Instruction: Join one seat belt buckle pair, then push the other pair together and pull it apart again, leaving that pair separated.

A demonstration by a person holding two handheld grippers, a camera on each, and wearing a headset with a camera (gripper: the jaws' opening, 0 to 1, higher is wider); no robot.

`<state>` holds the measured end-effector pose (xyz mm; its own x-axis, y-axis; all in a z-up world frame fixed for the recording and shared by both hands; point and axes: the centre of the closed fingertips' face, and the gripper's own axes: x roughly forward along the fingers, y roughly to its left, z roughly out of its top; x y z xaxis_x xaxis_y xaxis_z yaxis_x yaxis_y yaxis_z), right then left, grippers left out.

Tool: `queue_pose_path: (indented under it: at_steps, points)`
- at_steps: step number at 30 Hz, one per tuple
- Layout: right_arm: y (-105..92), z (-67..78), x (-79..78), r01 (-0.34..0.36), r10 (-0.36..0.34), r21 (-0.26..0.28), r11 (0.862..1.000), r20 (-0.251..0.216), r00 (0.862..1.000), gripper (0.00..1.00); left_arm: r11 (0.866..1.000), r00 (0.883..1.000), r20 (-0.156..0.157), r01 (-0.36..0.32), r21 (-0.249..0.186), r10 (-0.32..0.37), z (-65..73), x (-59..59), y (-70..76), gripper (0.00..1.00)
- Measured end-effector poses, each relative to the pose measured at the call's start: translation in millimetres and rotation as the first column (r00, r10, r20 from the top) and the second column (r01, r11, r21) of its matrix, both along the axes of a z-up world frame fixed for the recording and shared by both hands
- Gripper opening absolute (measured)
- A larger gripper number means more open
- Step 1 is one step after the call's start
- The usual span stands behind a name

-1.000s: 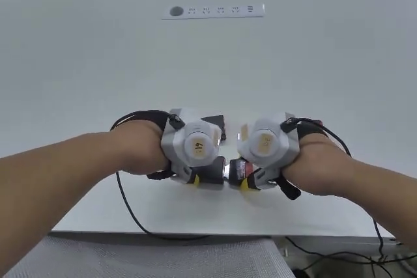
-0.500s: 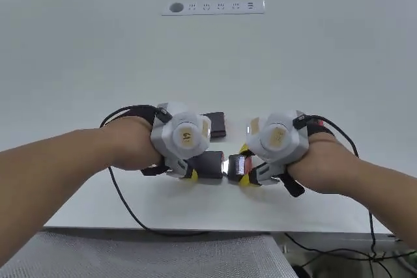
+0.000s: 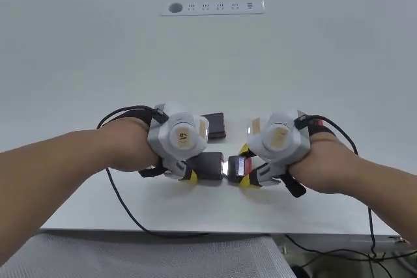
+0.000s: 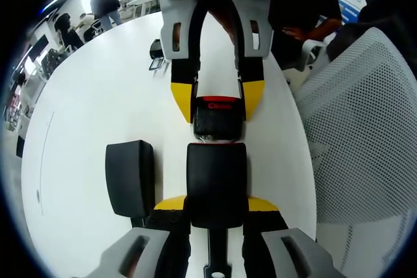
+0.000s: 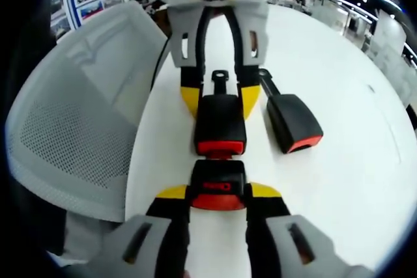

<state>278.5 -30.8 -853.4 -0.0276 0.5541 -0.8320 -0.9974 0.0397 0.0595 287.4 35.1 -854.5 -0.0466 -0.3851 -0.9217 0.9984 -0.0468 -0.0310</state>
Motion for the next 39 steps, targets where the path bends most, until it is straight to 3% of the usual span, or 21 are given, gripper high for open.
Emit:
queue_pose_path:
  at_steps: [15,18,21,24,29,34,39]
  points:
    - [1.0,1.5,0.4,0.002,-0.002,0.010,1.000,0.016,1.000,0.32,1.000,1.000,0.021,-0.003,0.005,0.003,-0.2,0.8,-1.0,0.31]
    - [1.6,1.7,0.5,-0.011,0.011,0.016,1.000,0.014,1.000,0.33,1.000,1.000,0.026,-0.012,0.025,0.011,-0.3,1.1,-1.7,0.32]
    - [1.8,2.9,0.0,-0.001,0.002,0.027,1.000,-0.023,1.000,0.34,0.999,1.000,0.030,-0.009,0.052,0.007,-0.3,0.4,-2.2,0.33]
    - [1.8,3.5,-0.7,-0.001,0.002,0.031,1.000,-0.029,1.000,0.34,0.998,0.999,0.034,-0.007,0.058,0.005,-0.4,1.2,-1.3,0.34]
    - [-0.2,5.6,-4.3,-0.006,0.006,0.022,1.000,-0.031,1.000,0.34,0.998,0.999,0.027,-0.041,0.045,0.040,4.6,2.3,0.7,0.34]
    - [-2.6,19.1,-2.8,0.015,-0.014,0.034,0.999,-0.012,1.000,0.36,0.997,0.996,0.029,-0.079,-0.004,0.079,21.3,3.9,-4.3,0.35]
    - [-3.1,35.1,3.2,0.023,-0.023,0.037,0.999,0.012,1.000,0.37,0.997,0.996,0.055,-0.075,-0.033,0.077,37.0,9.2,-8.0,0.35]
